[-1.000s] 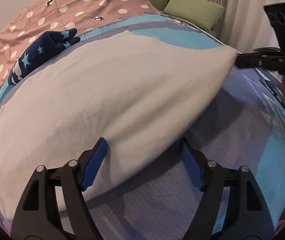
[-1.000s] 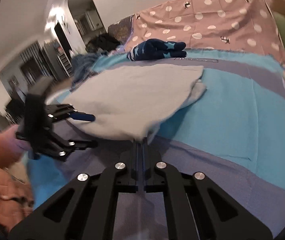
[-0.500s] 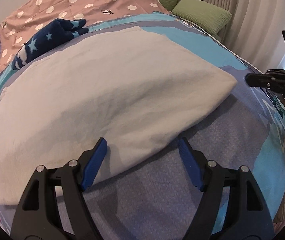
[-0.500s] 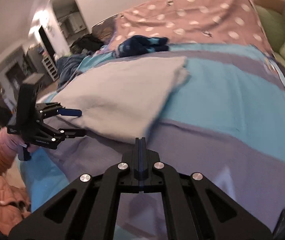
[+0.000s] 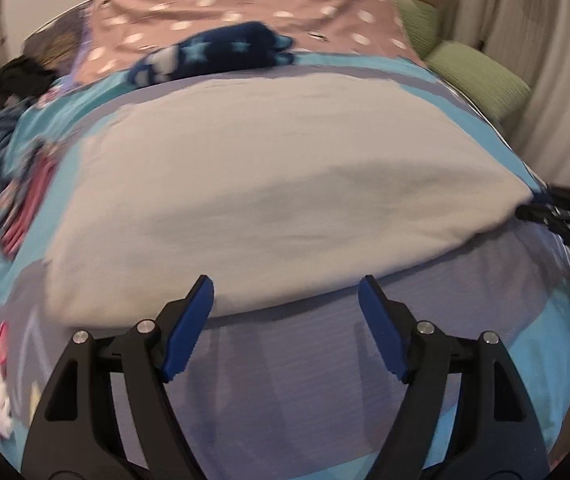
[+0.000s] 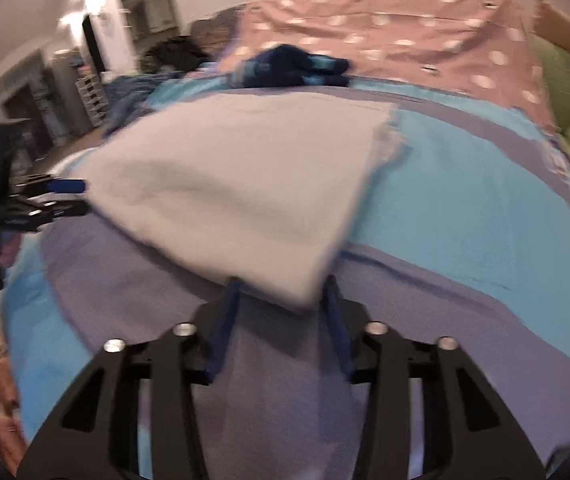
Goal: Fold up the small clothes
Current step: 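Release the shirt with the right gripper and pull both tools back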
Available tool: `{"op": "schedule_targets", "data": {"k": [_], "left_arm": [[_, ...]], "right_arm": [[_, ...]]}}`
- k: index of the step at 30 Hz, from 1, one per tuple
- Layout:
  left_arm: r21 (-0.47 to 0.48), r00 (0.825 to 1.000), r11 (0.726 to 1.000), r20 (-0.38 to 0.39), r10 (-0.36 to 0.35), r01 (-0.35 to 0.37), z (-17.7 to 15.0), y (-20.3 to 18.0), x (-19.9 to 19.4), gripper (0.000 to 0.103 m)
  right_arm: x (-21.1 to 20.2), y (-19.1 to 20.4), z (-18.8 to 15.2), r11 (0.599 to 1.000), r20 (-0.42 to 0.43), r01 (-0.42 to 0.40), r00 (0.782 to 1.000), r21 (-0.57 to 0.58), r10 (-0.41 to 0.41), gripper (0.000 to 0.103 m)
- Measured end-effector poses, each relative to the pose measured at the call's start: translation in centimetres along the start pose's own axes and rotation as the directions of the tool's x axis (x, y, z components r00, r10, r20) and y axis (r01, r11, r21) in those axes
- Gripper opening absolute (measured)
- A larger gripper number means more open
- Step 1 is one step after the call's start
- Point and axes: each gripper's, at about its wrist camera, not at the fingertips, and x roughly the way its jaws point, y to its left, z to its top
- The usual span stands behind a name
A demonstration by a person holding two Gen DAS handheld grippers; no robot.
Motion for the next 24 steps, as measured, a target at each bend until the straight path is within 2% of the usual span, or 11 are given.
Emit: {"op": "schedule_targets", "data": {"k": [2, 5, 7, 8, 9, 13, 15, 17, 19, 21, 24], "left_arm": [[-0.058, 0.999, 0.998, 0.023, 0.022, -0.021, -0.5, 2.4, -1.0, 0.077], [-0.146, 0.997, 0.987, 0.044, 0.068, -0.061, -1.7, 6.3, -2.5, 0.077], [-0.197, 0.993, 0.976, 0.051, 0.102, -0.091, -2.7, 8.8, -3.4, 0.077], [-0.222, 0.991, 0.969, 0.052, 0.121, -0.107, -3.3, 10.0, -3.7, 0.077], [-0.245, 0.989, 0.962, 0.051, 0.136, -0.12, -3.7, 11.2, -4.0, 0.077], [-0.349, 0.986, 0.928, 0.054, 0.157, -0.129, -5.5, 15.6, -5.0, 0.075], [-0.37, 0.987, 0.923, 0.078, 0.144, -0.106, -6.1, 16.8, -5.5, 0.074], [-0.368, 0.988, 0.928, 0.106, 0.11, -0.064, -6.3, 17.2, -5.7, 0.065], [-0.368, 0.991, 0.93, 0.119, 0.063, -0.015, -6.6, 17.4, -5.3, 0.047], [-0.373, 0.992, 0.927, 0.127, 0.013, 0.036, -6.7, 17.5, -4.7, 0.037], [-0.346, 0.99, 0.935, 0.138, -0.034, 0.08, -6.4, 17.4, -3.6, 0.037]], "right_arm": [[-0.3, 0.4, 0.5, 0.998, 0.011, -0.065, 0.998, -0.02, 0.065, 0.004], [0.8, -2.8, 0.2, 0.997, -0.067, 0.004, 0.998, 0.071, 0.001, 0.004], [0.4, -5.4, -0.8, 0.979, -0.07, -0.059, 0.995, 0.196, 0.074, 0.004], [-0.3, -5.7, -1.3, 0.975, -0.071, -0.045, 0.996, 0.22, 0.062, 0.0], [-0.9, -5.4, -1.7, 0.979, -0.088, 0.04, 0.996, 0.197, -0.023, 0.0], [-2.6, -4.7, -2.4, 0.963, -0.113, 0.141, 0.987, 0.227, -0.118, 0.0], [-3.0, -3.7, -2.1, 0.956, -0.118, 0.187, 0.979, 0.228, -0.164, 0.003], [-3.1, -1.7, -1.0, 0.956, -0.102, 0.209, 0.976, 0.207, -0.191, 0.003], [-2.6, 0.5, 0.4, 0.966, -0.075, 0.198, 0.979, 0.167, -0.188, 0.007], [-1.7, 3.5, 2.0, 0.977, -0.052, 0.184, 0.982, 0.109, -0.179, 0.02], [0.6, 8.5, 4.5, 0.989, -0.034, 0.146, 0.989, -0.013, -0.147, 0.029]]}}
